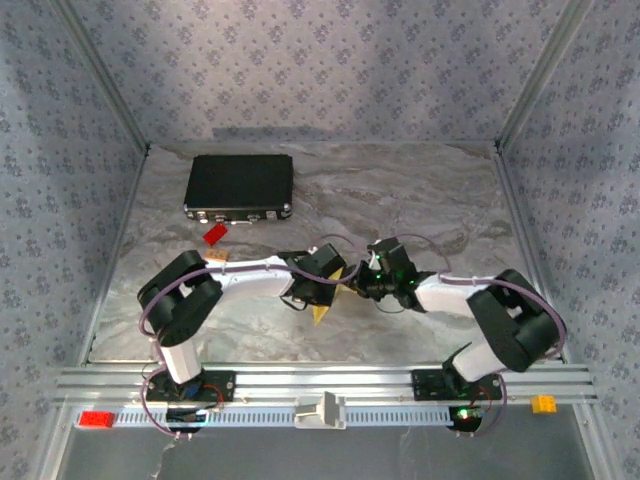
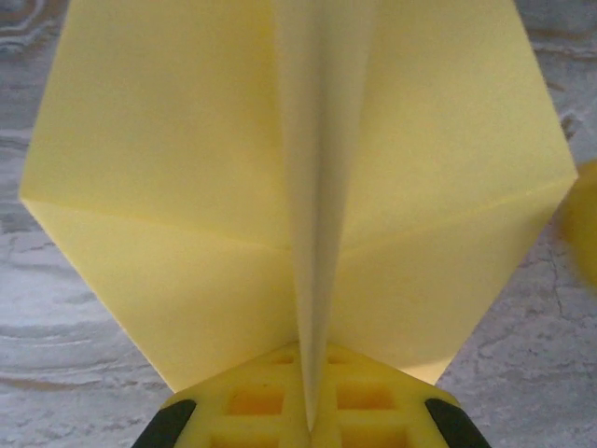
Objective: Fold a paper plane with a square sheet of paper (pick it up from the middle)
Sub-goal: Move a paper plane to the center of the table.
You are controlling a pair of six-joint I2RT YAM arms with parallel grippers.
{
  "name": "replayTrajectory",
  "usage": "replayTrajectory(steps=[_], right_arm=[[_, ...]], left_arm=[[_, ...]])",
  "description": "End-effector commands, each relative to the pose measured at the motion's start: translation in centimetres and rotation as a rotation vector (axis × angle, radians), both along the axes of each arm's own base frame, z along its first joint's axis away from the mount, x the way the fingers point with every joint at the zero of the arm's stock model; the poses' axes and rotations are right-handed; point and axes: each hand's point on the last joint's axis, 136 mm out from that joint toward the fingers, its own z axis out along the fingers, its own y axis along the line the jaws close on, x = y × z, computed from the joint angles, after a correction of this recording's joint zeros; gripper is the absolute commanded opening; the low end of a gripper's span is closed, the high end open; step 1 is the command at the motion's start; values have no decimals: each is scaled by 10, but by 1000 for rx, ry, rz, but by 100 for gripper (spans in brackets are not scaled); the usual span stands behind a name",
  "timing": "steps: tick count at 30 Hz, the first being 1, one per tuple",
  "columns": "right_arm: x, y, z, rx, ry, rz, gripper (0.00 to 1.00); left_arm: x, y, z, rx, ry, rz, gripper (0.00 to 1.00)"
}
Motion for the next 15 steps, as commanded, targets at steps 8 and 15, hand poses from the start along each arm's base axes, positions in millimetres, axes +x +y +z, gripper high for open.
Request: replayTrajectory(steps=[8, 15], right_arm=[[-19, -75, 6, -126, -20, -144, 28], [-27, -85, 8, -98, -29, -177, 32]], left_arm=[[10, 7, 5, 75, -18, 105, 6], [9, 10, -5, 86, -5, 136, 13]])
